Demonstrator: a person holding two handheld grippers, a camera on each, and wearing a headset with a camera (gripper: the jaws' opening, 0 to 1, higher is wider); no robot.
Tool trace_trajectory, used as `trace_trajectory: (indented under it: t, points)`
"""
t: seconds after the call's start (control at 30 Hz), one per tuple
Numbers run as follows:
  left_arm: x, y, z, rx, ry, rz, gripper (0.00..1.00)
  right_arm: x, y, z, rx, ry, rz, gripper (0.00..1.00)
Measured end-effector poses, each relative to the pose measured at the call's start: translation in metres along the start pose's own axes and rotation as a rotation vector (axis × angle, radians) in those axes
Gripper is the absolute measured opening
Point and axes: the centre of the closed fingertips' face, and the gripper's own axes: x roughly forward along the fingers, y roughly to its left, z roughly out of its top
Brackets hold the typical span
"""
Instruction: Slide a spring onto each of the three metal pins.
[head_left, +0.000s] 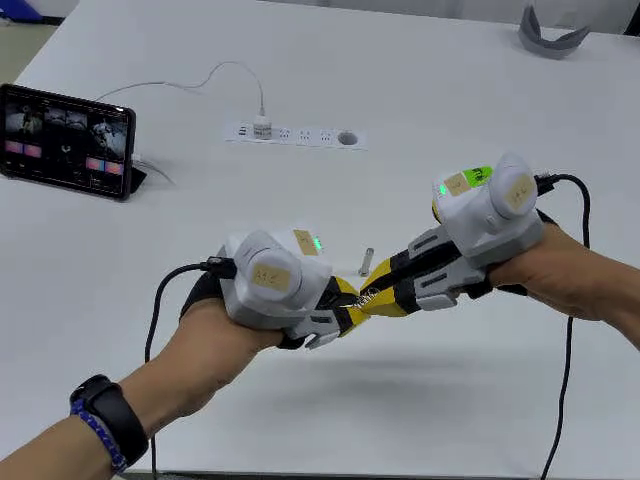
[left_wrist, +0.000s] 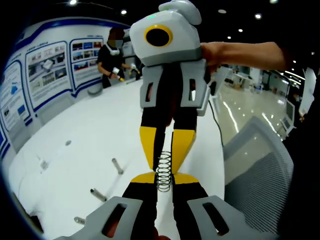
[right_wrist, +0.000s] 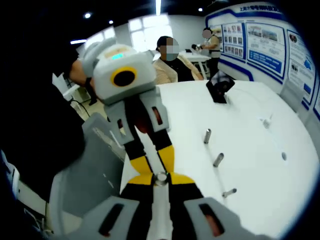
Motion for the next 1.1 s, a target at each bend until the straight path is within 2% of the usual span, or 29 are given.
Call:
trace_trajectory:
  t: [0.17, 0.4, 0.5, 0.57, 0.73, 0.87, 1.1]
  points:
    - [-0.001, -0.003, -0.004, 0.009, 0.006, -0.013, 0.10, 0.003, 0.004, -0.001, -0.016, 0.005, 0.013, 0.12]
    - [-0.001, -0.004, -0.003, -0.002, -0.007, -0.021, 0.10, 0.002, 0.005, -0.001, -0.042, 0.017, 0.018, 0.12]
    - [0.000, -0.001, -0.001, -0.013, -0.017, -0.003, 0.11, 0.001, 0.001, -0.002, -0.035, 0.013, 0.000, 0.12]
    - [0.000, 0.002, -0.002, -0.030, -0.024, 0.003, 0.11, 0.001, -0.002, -0.003, -0.004, 0.009, -0.010, 0.12]
    - [-0.001, 0.005, -0.004, -0.039, -0.027, 0.028, 0.13, 0.001, -0.004, -0.004, -0.002, -0.011, -0.022, 0.12]
    - [-0.007, 0.011, -0.011, -0.055, -0.023, 0.047, 0.15, -0.002, -0.008, -0.004, 0.009, -0.037, -0.044, 0.12]
    - [-0.015, 0.020, -0.016, -0.085, -0.027, 0.076, 0.16, -0.007, -0.011, -0.004, 0.038, -0.071, -0.062, 0.12]
